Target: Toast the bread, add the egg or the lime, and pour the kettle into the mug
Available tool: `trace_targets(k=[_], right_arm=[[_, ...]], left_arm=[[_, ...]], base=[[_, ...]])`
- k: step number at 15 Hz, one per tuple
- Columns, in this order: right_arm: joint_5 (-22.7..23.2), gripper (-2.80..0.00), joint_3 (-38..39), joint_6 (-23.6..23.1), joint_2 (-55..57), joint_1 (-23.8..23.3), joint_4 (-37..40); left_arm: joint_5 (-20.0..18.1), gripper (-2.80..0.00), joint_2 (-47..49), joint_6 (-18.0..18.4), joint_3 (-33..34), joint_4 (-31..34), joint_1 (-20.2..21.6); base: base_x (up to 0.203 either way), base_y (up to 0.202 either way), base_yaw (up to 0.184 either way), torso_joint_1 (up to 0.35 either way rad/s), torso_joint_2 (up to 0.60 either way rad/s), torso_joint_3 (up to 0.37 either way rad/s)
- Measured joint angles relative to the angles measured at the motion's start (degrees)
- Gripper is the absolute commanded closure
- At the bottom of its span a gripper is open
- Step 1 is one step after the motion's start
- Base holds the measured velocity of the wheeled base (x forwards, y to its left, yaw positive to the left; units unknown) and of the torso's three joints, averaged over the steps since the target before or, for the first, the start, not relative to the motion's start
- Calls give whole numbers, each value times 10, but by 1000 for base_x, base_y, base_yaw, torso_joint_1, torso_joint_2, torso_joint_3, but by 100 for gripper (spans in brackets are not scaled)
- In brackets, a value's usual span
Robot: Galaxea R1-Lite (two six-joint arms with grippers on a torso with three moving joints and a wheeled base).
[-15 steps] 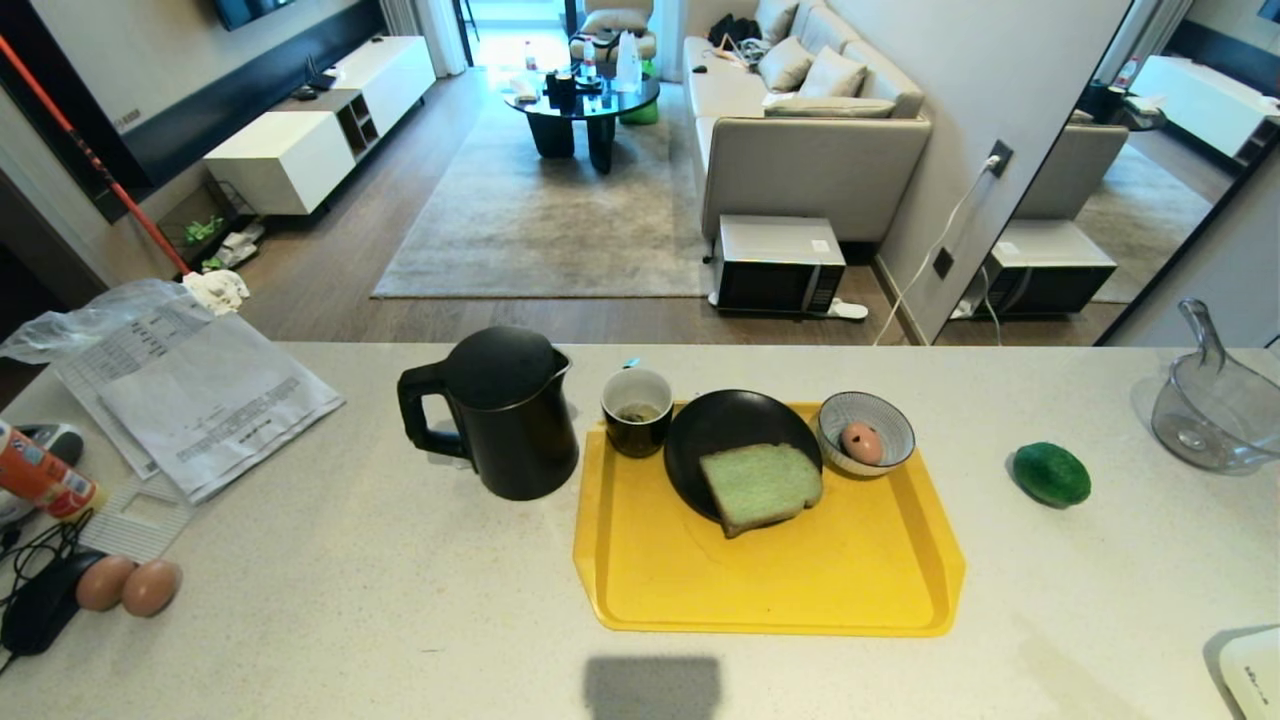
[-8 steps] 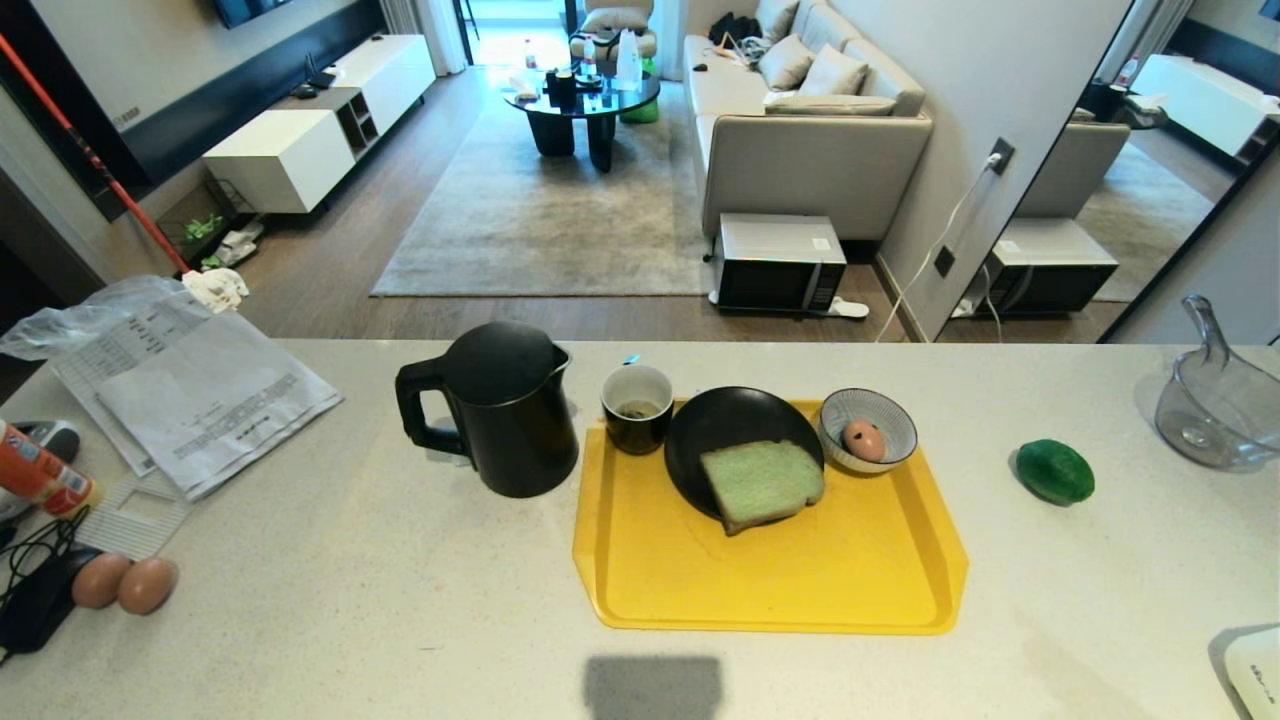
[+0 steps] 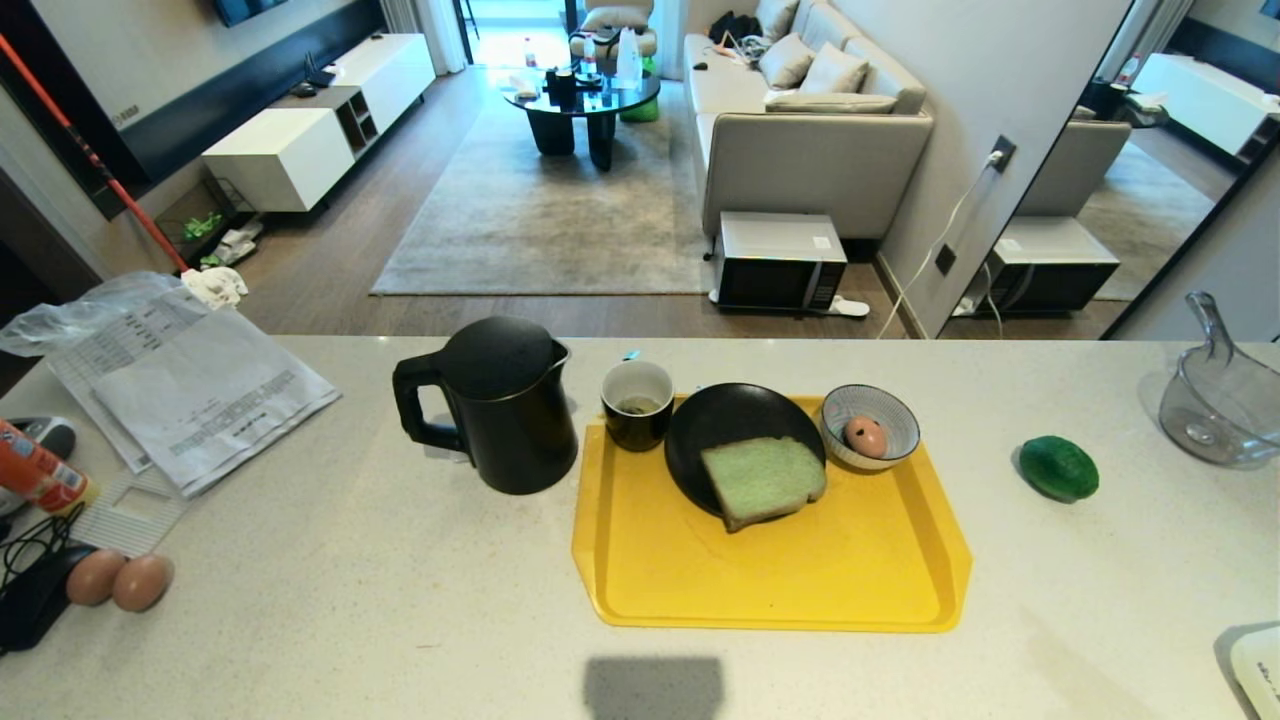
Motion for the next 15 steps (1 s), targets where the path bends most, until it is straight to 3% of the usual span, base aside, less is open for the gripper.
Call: trace_targets(k=[15], right_arm=[[0,0,0,0,0,0,0]], left_arm=[[0,0,0,0,0,0,0]], base=[[0,0,0,-69,135,62]])
